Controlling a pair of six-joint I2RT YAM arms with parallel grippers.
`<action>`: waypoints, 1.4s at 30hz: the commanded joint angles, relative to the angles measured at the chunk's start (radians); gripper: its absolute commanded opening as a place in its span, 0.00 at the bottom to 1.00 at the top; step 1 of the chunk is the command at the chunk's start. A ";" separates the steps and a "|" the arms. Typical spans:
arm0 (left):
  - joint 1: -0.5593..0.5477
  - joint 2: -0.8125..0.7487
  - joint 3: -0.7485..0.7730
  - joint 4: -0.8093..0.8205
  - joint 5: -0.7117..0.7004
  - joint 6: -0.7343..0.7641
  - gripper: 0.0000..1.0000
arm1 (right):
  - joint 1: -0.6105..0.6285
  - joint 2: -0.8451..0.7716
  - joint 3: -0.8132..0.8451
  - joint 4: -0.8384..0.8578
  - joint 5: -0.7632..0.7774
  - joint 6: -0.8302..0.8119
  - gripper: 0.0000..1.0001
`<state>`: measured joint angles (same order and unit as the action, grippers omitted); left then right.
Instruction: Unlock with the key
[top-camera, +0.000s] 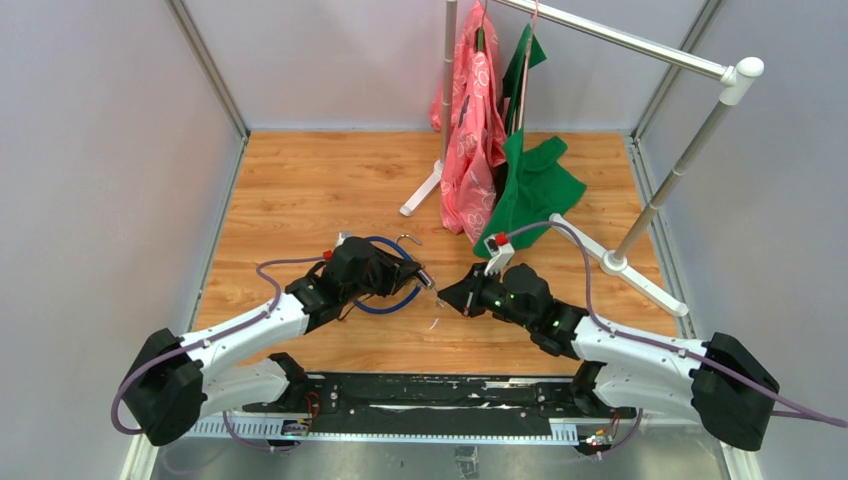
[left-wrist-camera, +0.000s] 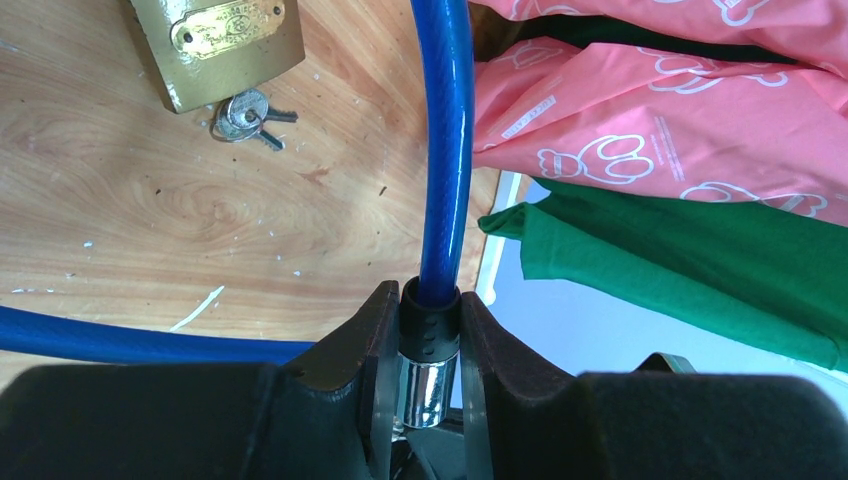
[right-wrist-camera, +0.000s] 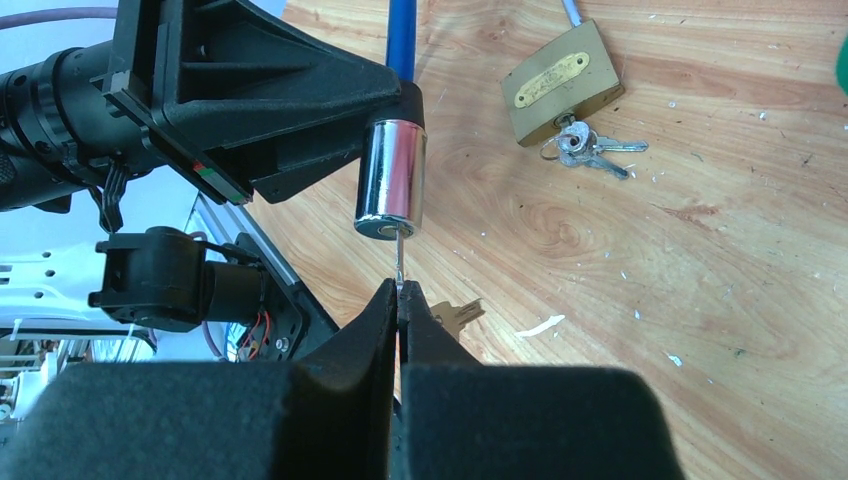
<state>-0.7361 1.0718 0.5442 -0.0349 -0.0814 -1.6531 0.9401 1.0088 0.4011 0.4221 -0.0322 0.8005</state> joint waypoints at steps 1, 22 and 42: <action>0.007 0.004 0.026 0.000 0.011 0.005 0.00 | -0.014 0.013 0.033 -0.003 0.023 -0.009 0.00; 0.006 -0.054 -0.024 -0.020 0.018 0.003 0.00 | -0.014 0.079 0.079 -0.006 0.009 -0.022 0.00; 0.006 -0.084 -0.025 -0.050 0.025 0.012 0.00 | -0.014 0.118 0.116 0.009 -0.029 -0.061 0.00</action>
<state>-0.7280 1.0096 0.5251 -0.0780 -0.0929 -1.6459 0.9398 1.1141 0.4801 0.4187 -0.0593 0.7704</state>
